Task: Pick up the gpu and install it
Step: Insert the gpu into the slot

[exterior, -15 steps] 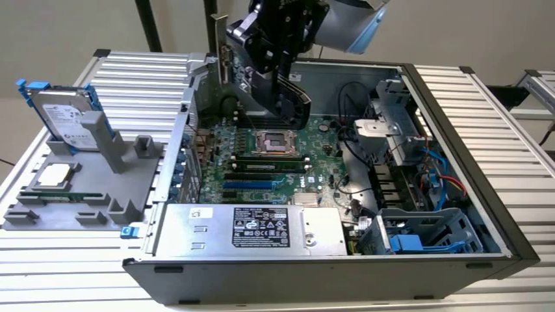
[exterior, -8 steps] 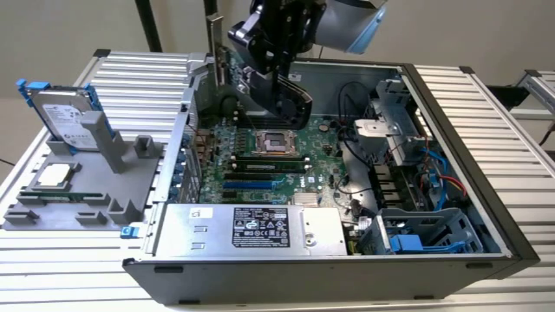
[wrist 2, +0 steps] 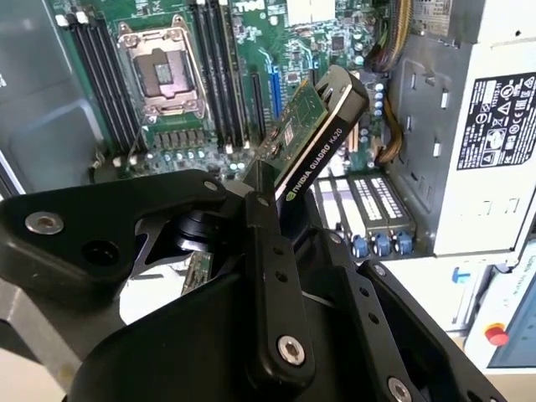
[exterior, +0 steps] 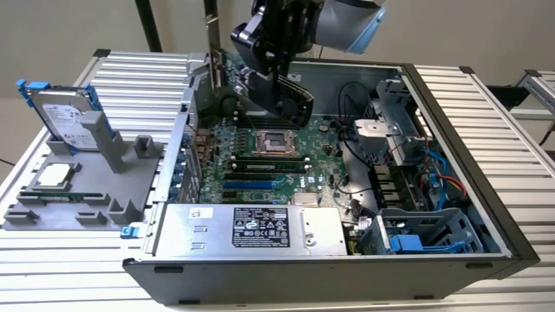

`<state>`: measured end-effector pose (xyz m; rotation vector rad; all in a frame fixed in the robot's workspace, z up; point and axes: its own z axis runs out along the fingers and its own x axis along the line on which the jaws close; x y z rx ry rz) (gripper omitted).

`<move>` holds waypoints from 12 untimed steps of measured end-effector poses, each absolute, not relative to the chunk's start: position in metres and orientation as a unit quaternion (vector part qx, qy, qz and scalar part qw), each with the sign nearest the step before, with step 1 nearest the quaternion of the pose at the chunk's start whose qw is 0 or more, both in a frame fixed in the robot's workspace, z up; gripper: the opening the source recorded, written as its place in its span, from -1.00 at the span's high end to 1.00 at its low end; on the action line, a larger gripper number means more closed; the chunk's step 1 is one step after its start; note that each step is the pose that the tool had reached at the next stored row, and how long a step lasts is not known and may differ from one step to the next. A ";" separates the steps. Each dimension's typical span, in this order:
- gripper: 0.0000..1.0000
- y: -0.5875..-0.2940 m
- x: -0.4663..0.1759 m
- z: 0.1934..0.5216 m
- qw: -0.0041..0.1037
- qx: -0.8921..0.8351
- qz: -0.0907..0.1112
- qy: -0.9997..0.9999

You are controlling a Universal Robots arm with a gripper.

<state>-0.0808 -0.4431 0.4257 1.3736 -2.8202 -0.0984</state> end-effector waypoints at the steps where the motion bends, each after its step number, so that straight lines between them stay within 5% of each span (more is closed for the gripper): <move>1: 1.00 -0.443 -0.081 0.426 0.002 0.442 -0.031 -0.896; 12: 1.00 -0.443 -0.081 0.426 0.004 0.494 -0.031 -0.869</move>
